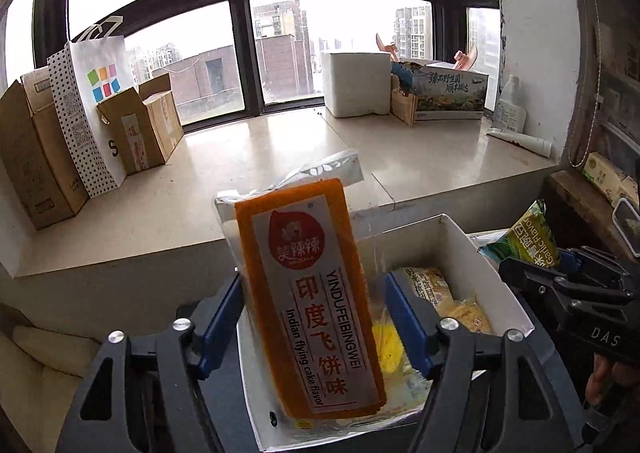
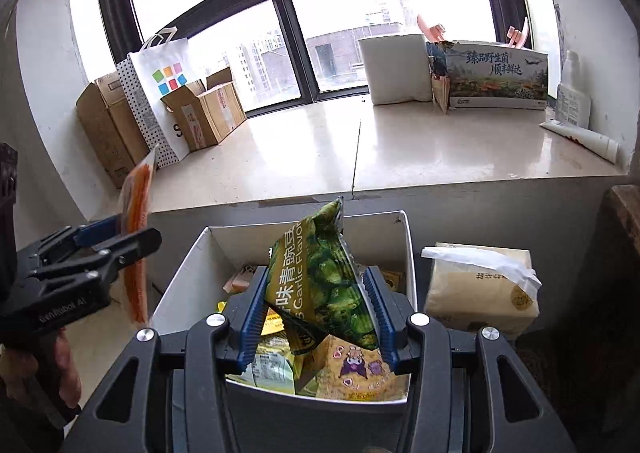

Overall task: Organize snacks
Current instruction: 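Carry both packs into the white box and open both grippers, then withdraw both grippers from the box toward the jelly cup and corn cake packet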

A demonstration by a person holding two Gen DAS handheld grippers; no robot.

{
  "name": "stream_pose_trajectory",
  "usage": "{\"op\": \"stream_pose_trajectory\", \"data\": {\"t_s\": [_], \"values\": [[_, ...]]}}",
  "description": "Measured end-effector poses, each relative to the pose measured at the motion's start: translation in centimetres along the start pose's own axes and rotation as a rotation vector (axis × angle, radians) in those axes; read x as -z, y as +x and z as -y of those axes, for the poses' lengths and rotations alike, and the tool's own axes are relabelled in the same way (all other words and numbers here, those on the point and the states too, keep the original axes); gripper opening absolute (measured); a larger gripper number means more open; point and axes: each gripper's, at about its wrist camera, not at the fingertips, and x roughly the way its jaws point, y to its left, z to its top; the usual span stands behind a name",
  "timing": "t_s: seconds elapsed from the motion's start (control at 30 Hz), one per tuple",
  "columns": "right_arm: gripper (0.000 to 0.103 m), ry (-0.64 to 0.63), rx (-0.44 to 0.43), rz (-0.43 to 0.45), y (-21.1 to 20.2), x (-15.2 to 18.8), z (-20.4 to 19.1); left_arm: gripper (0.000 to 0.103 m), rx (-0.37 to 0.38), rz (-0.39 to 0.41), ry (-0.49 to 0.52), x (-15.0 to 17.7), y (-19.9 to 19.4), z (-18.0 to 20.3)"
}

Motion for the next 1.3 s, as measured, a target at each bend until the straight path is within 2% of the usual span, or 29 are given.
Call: {"op": "stream_pose_trajectory", "data": {"t_s": [0.03, 0.07, 0.1, 0.13, 0.23, 0.33, 0.5, 0.73, 0.83, 1.07, 1.3], "values": [[0.062, 0.004, 0.001, -0.013, 0.8, -0.4, 0.2, 0.099, -0.035, -0.027, 0.013, 0.1, 1.1, 0.1], [0.091, 0.007, 0.006, -0.034, 1.7, -0.7, 0.3, 0.100, -0.069, -0.057, 0.028, 0.2, 2.2, 0.1], [0.103, 0.009, 0.026, -0.047, 2.3, -0.9, 0.4, 0.100, -0.097, -0.091, 0.038, 0.6, 3.2, 0.1], [0.103, 0.003, 0.046, -0.043, 2.5, -0.9, 0.5, 0.100, -0.115, -0.113, 0.038, 1.0, 3.8, -0.1], [0.103, -0.015, 0.041, -0.036, 2.1, -0.6, 0.4, 0.100, -0.068, -0.115, 0.008, 2.5, 3.8, -1.1], [0.103, -0.043, 0.058, 0.009, 1.3, -0.3, 0.2, 0.100, -0.026, -0.117, -0.032, 3.4, 3.4, -1.9], [0.103, -0.036, 0.052, 0.022, 0.9, 0.2, -0.1, 0.100, -0.003, -0.112, -0.048, 3.9, 1.9, -2.0], [0.103, -0.072, 0.026, 0.038, -1.2, 1.3, -1.3, 0.100, 0.015, -0.037, -0.051, 5.3, -3.6, -1.2], [0.103, -0.111, 0.017, 0.028, -2.5, 2.3, -1.9, 0.101, 0.066, -0.039, -0.041, 6.4, -6.0, -0.7], [0.103, -0.103, -0.061, 0.051, -7.9, 6.7, -1.9, 0.103, 0.122, 0.031, -0.030, 10.8, -12.7, 0.2], [0.103, -0.011, -0.027, 0.021, -10.5, 15.0, -0.1, 0.103, 0.184, 0.007, -0.048, 17.9, -15.5, 2.2]]}}
